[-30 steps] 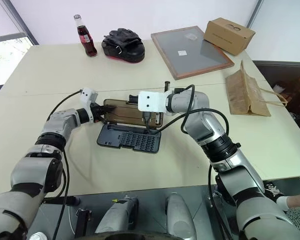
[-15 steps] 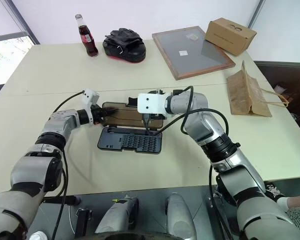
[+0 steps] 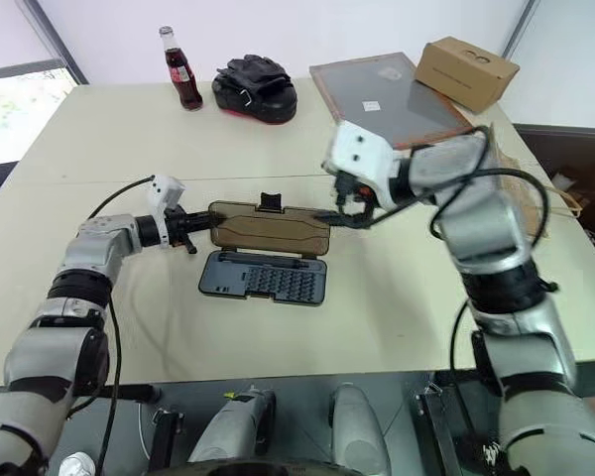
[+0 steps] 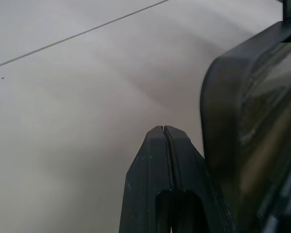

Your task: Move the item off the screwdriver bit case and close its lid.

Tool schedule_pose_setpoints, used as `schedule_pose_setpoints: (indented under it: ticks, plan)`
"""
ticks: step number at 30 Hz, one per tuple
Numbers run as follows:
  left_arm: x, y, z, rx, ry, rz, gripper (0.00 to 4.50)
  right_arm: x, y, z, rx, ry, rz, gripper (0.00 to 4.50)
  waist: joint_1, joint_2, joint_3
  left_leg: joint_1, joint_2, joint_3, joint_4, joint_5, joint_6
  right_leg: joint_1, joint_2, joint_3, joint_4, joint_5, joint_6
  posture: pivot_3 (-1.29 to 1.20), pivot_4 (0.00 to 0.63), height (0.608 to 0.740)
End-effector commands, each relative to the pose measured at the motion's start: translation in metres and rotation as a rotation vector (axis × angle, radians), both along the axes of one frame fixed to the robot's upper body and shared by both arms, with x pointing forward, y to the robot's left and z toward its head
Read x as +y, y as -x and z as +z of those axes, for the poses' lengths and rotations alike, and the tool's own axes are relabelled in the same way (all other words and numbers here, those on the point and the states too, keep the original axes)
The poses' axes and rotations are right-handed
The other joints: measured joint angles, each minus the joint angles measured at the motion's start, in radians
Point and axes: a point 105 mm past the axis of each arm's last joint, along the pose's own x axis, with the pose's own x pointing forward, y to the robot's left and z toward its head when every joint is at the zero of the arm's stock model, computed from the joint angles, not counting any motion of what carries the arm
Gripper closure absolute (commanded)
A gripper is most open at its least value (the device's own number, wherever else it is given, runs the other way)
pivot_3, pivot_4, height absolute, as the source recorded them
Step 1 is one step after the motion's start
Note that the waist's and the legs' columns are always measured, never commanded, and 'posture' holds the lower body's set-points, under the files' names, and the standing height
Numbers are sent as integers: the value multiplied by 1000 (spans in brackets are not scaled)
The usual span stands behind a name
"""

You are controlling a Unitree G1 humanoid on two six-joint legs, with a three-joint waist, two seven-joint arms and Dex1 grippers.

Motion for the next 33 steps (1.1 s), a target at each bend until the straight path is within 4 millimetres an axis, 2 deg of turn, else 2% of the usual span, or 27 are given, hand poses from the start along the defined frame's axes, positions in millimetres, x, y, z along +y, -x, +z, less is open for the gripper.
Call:
schedule_pose_setpoints:
  ticks: [1,4,9,16,20,24,27,33]
  plan:
    - [-9,8,23,-60,36,-68,4500,-9,12,15,-24,-69,-33,50,0,0,0,0,0,0,0,0,0,0,0,0,0,0,0,0,150,740]
    - [-13,13,27,-60,47,-77,4500,-16,12,10,-11,-86,-95,50,2,0,0,0,0,0,0,0,0,0,0,0,0,0,0,0,150,740]
    - [-17,28,27,-40,19,-139,4500,-14,17,-1,24,-115,-126,50,-2,0,0,0,0,0,0,0,0,0,0,0,0,0,0,0,150,740]
    - [3,60,25,17,-70,-194,4500,-7,16,-3,76,-177,-139,50,-2,0,0,0,2,0,0,0,0,0,0,0,0,0,0,0,150,740]
    - [11,73,29,44,-97,-210,4500,9,17,-5,149,-250,-120,50,0,0,0,0,2,0,0,0,0,0,-1,0,0,0,0,0,150,740]
    - [4,56,44,5,-57,-177,4500,32,23,-11,275,-346,-82,50,7,0,0,0,2,-1,0,0,0,0,-1,0,0,0,0,0,150,740]
    - [-4,46,50,-13,-48,-186,4500,43,26,-14,358,-393,-77,50,10,0,0,0,1,-1,1,0,0,0,-1,-1,0,0,0,0,150,740]
    - [-38,22,55,-46,-76,-294,4500,62,50,-35,527,-358,-4,50,20,0,0,0,0,0,1,0,1,0,-1,-1,0,0,0,0,150,740]
